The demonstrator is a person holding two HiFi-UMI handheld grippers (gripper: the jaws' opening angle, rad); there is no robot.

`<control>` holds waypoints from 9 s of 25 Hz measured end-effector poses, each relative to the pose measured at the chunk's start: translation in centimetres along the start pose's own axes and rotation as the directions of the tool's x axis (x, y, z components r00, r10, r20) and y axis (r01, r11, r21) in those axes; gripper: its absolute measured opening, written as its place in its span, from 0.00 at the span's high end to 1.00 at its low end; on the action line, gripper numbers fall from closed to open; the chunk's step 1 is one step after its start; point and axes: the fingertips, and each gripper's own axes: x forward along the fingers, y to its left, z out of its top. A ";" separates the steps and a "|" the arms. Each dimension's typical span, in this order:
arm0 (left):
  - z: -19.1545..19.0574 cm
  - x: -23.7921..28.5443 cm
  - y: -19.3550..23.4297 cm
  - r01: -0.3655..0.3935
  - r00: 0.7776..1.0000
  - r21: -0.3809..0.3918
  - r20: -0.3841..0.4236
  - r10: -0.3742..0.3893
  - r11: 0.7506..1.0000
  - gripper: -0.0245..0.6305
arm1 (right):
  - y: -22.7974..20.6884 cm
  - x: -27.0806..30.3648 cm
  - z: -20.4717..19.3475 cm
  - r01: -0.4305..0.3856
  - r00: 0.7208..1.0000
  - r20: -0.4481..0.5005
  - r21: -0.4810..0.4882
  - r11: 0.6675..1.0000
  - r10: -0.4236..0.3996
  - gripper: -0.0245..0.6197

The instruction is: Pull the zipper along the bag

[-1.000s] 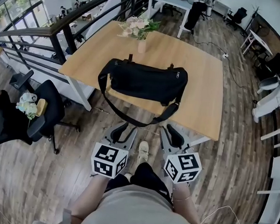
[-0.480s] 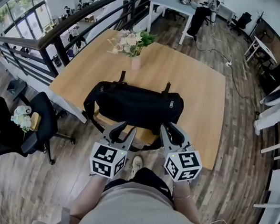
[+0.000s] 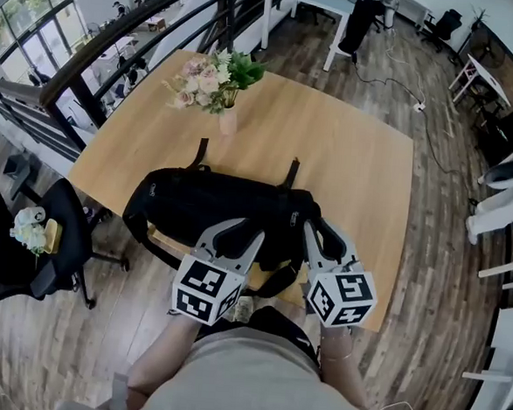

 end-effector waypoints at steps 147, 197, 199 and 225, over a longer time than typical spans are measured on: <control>-2.5 -5.1 14.7 0.000 0.995 -0.013 -0.104 -0.002 1.000 0.93 | 10.7 8.7 -0.6 -0.023 0.983 -0.181 -0.196 0.980 -0.013 0.71; -2.1 -10.6 24.2 -0.326 0.945 -0.091 -0.045 0.323 0.941 0.93 | 15.3 14.7 -2.1 -0.298 0.927 -0.320 -0.311 0.902 0.196 0.90; -2.3 -10.6 24.3 -0.322 0.947 -0.093 -0.049 0.319 0.942 0.93 | 15.3 14.6 -2.2 -0.304 0.926 -0.318 -0.310 0.901 0.203 0.90; 2.2 -6.7 18.8 -0.141 0.990 0.001 0.005 0.141 0.990 0.93 | 16.4 13.2 2.1 -0.257 0.962 -0.132 -0.163 0.952 0.238 0.82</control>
